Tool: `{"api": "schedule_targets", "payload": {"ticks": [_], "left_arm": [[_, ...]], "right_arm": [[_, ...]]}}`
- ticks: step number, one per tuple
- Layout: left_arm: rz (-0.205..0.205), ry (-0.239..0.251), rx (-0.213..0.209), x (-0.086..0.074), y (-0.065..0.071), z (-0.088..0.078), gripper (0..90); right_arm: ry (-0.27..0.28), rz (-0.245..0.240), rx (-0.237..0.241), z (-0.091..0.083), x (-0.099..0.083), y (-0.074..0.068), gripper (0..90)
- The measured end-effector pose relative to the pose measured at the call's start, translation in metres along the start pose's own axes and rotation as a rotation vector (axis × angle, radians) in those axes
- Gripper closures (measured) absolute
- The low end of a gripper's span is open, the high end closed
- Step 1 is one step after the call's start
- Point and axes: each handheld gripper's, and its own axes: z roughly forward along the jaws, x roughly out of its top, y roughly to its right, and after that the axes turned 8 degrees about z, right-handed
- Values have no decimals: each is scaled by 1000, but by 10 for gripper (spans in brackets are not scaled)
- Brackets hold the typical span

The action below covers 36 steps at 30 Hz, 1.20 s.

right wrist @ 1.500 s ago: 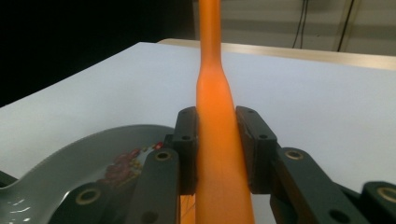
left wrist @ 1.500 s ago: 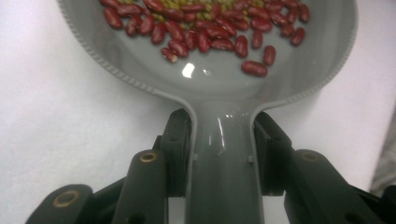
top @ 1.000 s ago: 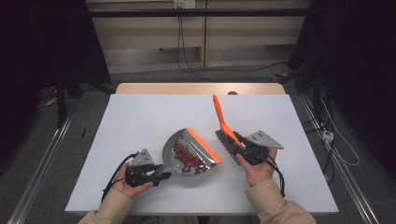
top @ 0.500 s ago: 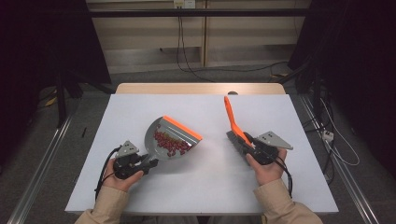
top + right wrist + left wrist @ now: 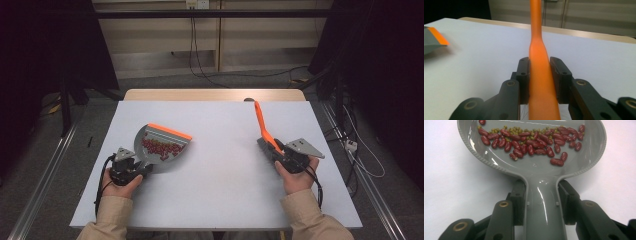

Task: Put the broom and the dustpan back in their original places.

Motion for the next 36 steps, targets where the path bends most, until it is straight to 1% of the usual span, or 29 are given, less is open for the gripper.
{"api": "schedule_targets", "payload": {"ticks": [2, 3, 4, 5, 6, 7, 8, 10, 12, 14, 15, 16, 17, 18, 19, 20, 21, 22, 24, 25, 26, 27, 28, 29, 31, 32, 33, 35, 36], "left_arm": [[-8, -10, 18, 0, -1, 1, 628], [-10, -20, 19, 0, -2, 1, 628], [-20, -23, 18, 0, -2, 1, 628], [-22, -27, 30, 0, -2, 2, 627], [-19, -33, 32, 0, -2, 3, 627], [-31, -34, 36, 0, -3, 4, 627], [-29, -38, 41, 0, -4, 4, 627], [-40, -46, 46, 0, -5, 5, 626], [-45, -43, 48, 0, -5, 7, 626], [-49, -41, 46, 0, -4, 6, 623], [-48, -32, 47, 0, -3, 6, 620], [-42, -36, 38, 0, -3, 5, 618], [-46, -23, 33, 0, -1, 5, 615], [-38, -20, 22, -1, 0, 5, 607], [-45, -15, 8, -1, 3, 6, 596], [-49, -10, -7, -1, 4, 6, 577], [-51, -16, -16, -1, 6, 5, 556], [-46, -11, -23, -1, 7, 5, 542], [-60, 8, -43, 0, 10, 4, 510], [-48, 21, -61, 0, 11, 3, 472], [-49, 27, -70, 1, 13, 1, 454], [-53, 38, -81, 1, 15, 0, 437], [-53, 40, -89, 1, 17, 0, 378], [-43, 45, -87, 0, 18, -2, 354], [-45, 85, -104, 0, 20, -5, 274], [-33, 107, -113, 0, 21, -8, 249], [-14, 136, -110, 0, 22, -11, 236], [26, 188, -106, 0, 23, -16, 184], [32, 210, -114, 0, 22, -17, 164]], "right_arm": [[-1, -3, -26, 0, 0, 5, 712], [0, -3, -36, 0, -1, 8, 713], [2, -4, -51, -1, -1, 10, 712], [3, -5, -64, -1, -1, 13, 712], [2, -7, -72, -1, -1, 15, 712], [5, -14, -82, -1, -1, 17, 712], [4, -24, -101, -2, -1, 19, 712], [8, -32, -124, -3, -1, 23, 712], [9, -44, -150, -3, -1, 26, 712], [-1, -58, -163, -3, -3, 27, 712], [-2, -61, -167, -3, -4, 27, 712], [-3, -66, -162, -3, -5, 26, 711], [-6, -76, -152, -3, -6, 23, 711], [-9, -83, -147, -2, -7, 20, 710], [-11, -93, -145, -1, -7, 17, 707], [-13, -92, -137, 0, -8, 14, 701], [-15, -84, -119, 1, -8, 10, 693], [-19, -74, -102, 2, -8, 7, 687], [-39, -47, -79, 4, -10, 1, 674], [-42, -37, -60, 6, -12, -2, 666], [-45, -10, -24, 7, -13, -5, 674], [-40, 26, 10, 7, -14, -8, 652], [-33, 39, 36, 6, -14, -11, 611], [-25, 45, 58, 6, -13, -13, 572], [-10, 53, 79, 3, -11, -15, 502], [-10, 69, 99, 1, -11, -15, 470], [-7, 72, 113, -1, -11, -15, 452], [-9, 72, 158, -5, -12, -15, 409], [-9, 74, 179, -7, -14, -16, 389]]}}
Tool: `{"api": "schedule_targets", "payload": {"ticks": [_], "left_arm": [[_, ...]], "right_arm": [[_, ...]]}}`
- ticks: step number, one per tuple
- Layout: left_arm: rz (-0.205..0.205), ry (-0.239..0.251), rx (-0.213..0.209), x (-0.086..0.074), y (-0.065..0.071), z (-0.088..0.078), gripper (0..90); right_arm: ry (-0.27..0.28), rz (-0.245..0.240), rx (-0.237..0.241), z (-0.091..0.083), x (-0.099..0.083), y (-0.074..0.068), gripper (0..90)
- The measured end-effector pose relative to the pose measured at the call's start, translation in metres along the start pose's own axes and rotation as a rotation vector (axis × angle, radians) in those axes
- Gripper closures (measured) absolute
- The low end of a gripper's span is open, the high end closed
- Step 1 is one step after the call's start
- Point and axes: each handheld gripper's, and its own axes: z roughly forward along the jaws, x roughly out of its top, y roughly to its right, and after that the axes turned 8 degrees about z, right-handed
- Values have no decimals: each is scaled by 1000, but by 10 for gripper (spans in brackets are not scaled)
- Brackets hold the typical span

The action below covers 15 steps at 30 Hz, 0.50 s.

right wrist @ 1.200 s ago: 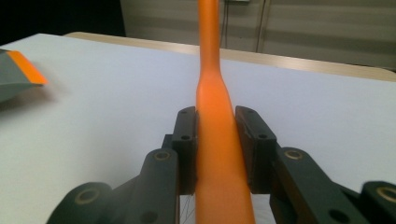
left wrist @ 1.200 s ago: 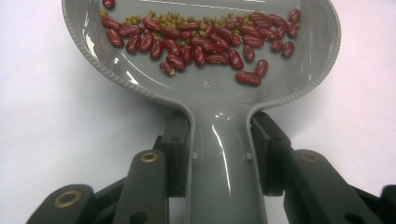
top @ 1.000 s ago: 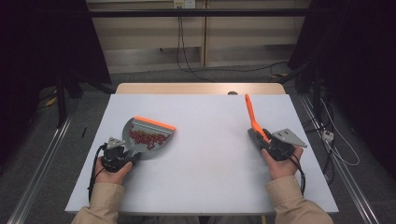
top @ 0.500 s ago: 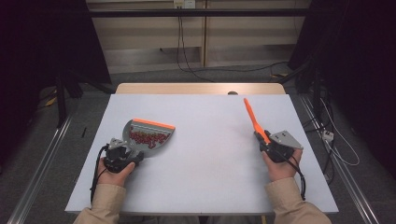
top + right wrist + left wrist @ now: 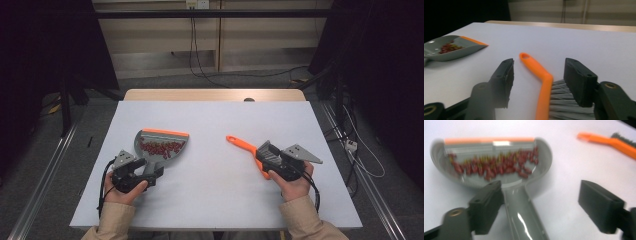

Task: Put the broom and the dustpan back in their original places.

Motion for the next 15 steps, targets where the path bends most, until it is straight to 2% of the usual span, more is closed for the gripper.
{"api": "schedule_targets", "payload": {"ticks": [2, 4, 7, 9, 11, 15], "left_arm": [[2, 27, -31, 0, 0, -1, 137], [25, 33, -56, 0, 1, -2, 125], [29, 46, -80, -1, 3, -2, 119], [40, 44, -88, -1, 2, -1, 108], [42, 43, -87, -1, 1, 0, 104], [40, 48, -86, -1, 0, 1, 100]], "right_arm": [[-18, -13, 27, -3, -2, 0, 337], [-27, -37, 49, -7, -5, 1, 316], [-33, -54, 68, -15, -9, 6, 296], [-42, -69, 69, -18, -11, 10, 273], [-39, -53, 71, -21, -13, 13, 267], [-45, -58, 66, -21, -13, 15, 255]]}}
